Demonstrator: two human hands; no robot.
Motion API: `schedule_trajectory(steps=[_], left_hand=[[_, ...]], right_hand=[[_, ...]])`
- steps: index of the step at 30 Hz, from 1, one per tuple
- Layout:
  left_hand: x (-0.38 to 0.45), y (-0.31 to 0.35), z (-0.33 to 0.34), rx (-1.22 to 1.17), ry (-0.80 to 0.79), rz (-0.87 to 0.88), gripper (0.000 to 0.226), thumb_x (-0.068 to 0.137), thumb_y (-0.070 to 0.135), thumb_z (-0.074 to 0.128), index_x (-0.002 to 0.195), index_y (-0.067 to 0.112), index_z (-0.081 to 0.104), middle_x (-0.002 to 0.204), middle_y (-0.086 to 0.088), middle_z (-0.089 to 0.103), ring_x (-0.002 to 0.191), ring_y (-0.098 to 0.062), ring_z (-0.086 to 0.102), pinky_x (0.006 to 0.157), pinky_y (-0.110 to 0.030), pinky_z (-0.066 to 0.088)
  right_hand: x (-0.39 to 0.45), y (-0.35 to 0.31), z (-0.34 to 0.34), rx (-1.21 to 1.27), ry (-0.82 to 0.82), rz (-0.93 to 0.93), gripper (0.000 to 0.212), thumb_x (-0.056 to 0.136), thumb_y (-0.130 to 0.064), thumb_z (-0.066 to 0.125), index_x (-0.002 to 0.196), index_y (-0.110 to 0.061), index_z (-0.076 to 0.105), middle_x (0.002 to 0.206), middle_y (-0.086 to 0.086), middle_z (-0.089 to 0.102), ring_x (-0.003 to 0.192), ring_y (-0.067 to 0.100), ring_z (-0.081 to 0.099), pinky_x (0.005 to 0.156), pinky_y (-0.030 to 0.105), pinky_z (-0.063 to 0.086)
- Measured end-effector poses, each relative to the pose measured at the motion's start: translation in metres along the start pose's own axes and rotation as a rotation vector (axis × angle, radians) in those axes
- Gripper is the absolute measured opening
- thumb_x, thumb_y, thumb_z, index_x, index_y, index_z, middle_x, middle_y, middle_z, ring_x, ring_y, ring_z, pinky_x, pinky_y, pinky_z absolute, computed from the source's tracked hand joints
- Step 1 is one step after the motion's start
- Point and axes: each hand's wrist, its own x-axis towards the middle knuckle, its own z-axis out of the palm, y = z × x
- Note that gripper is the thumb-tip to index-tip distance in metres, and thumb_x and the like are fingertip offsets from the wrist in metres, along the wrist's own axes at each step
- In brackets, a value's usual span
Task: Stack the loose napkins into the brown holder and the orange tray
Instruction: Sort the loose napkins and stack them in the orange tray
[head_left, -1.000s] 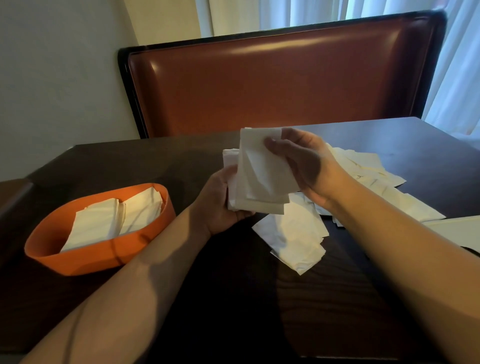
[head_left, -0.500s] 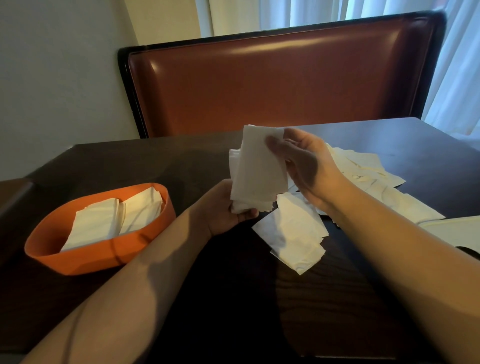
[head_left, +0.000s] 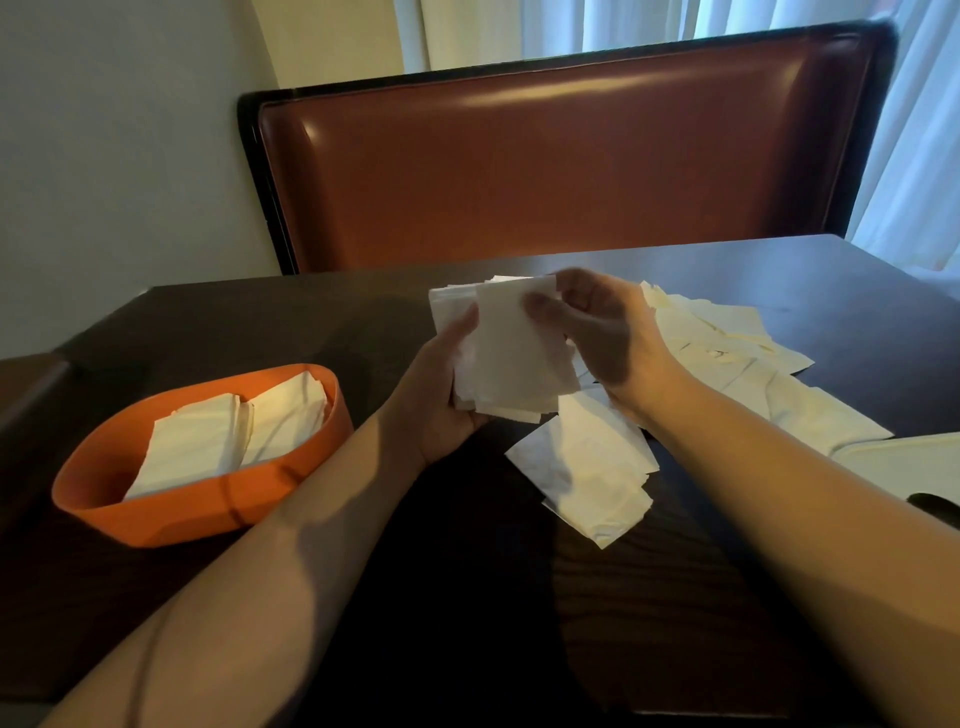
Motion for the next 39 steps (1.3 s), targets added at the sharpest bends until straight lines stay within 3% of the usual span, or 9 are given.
schedule_trajectory(steps=[6,13,17,20,25,29,32,36,39], left_hand=[[-0.001,-0.001,0.004,-0.018,0.095,0.033,0.01,0.097,0.016,0.051,0.102,0.019,0.059,0.098,-0.009,0.065,0.107,-0.031,0.057,0.109,-0.056,0.039],[0.002,-0.004,-0.005,-0.066,0.125,0.094,0.032,0.091,0.0,0.05,0.114,0.021,0.058,0.128,-0.017,0.059,0.123,-0.035,0.055,0.106,-0.056,0.043],[0.003,-0.003,-0.004,-0.073,0.144,0.16,0.034,0.089,-0.006,0.047,0.108,0.021,0.057,0.098,-0.008,0.067,0.101,-0.026,0.06,0.108,-0.051,0.04],[0.005,-0.004,-0.006,-0.097,0.151,0.161,0.04,0.086,-0.009,0.049,0.11,0.022,0.061,0.106,-0.01,0.063,0.113,-0.028,0.055,0.115,-0.052,0.034],[0.004,-0.003,-0.005,-0.081,0.185,0.157,0.035,0.088,-0.004,0.052,0.107,0.023,0.063,0.105,-0.008,0.059,0.109,-0.027,0.055,0.113,-0.055,0.035],[0.006,0.001,-0.009,-0.116,0.289,0.181,0.017,0.094,0.011,0.054,0.103,0.021,0.064,0.098,-0.008,0.064,0.107,-0.029,0.059,0.106,-0.055,0.044],[0.009,0.0,-0.013,0.001,0.311,0.168,0.013,0.096,0.019,0.054,0.106,0.019,0.061,0.096,-0.009,0.064,0.104,-0.028,0.057,0.108,-0.053,0.042],[0.006,-0.005,-0.007,0.151,0.179,0.046,0.029,0.094,0.029,0.057,0.119,0.014,0.061,0.113,-0.016,0.062,0.107,-0.033,0.058,0.109,-0.057,0.036],[0.0,-0.004,-0.001,0.155,0.125,0.021,0.038,0.097,0.032,0.056,0.13,0.012,0.059,0.119,-0.015,0.067,0.109,-0.031,0.065,0.101,-0.05,0.049]], right_hand=[[0.003,-0.008,-0.004,-0.075,0.059,-0.121,0.014,0.093,-0.016,0.065,0.102,-0.006,0.068,0.101,0.005,0.067,0.094,0.024,0.061,0.074,0.026,0.053],[0.0,-0.015,-0.001,0.043,-0.017,-0.051,0.009,0.1,-0.02,0.056,0.094,-0.022,0.062,0.095,-0.009,0.065,0.084,0.003,0.062,0.066,0.02,0.054],[0.0,-0.005,0.003,0.038,-0.001,0.086,0.013,0.099,-0.021,0.056,0.103,-0.013,0.065,0.099,0.0,0.067,0.09,0.013,0.061,0.071,0.024,0.052],[0.001,0.003,0.006,0.139,-0.018,0.246,0.012,0.098,-0.018,0.059,0.101,-0.011,0.067,0.104,0.008,0.067,0.097,0.019,0.061,0.083,0.033,0.053],[-0.001,0.002,0.005,0.345,-0.072,0.331,0.012,0.097,-0.011,0.058,0.106,-0.007,0.064,0.103,0.005,0.068,0.097,0.017,0.064,0.072,0.023,0.054],[-0.002,-0.012,-0.006,0.499,-0.185,0.263,0.014,0.096,-0.01,0.057,0.109,-0.008,0.063,0.103,0.007,0.067,0.098,0.02,0.064,0.089,0.039,0.058],[-0.004,-0.022,-0.012,0.596,-0.248,0.254,0.02,0.095,-0.015,0.057,0.114,-0.013,0.064,0.098,0.005,0.07,0.091,0.02,0.068,0.085,0.043,0.059],[-0.006,-0.028,-0.014,0.669,-0.241,0.245,0.022,0.097,-0.019,0.055,0.116,-0.013,0.064,0.093,0.004,0.07,0.081,0.017,0.069,0.069,0.033,0.06],[-0.004,-0.028,-0.015,0.718,-0.205,0.246,0.021,0.098,-0.017,0.054,0.115,-0.011,0.065,0.09,0.004,0.071,0.079,0.016,0.069,0.065,0.032,0.059]])
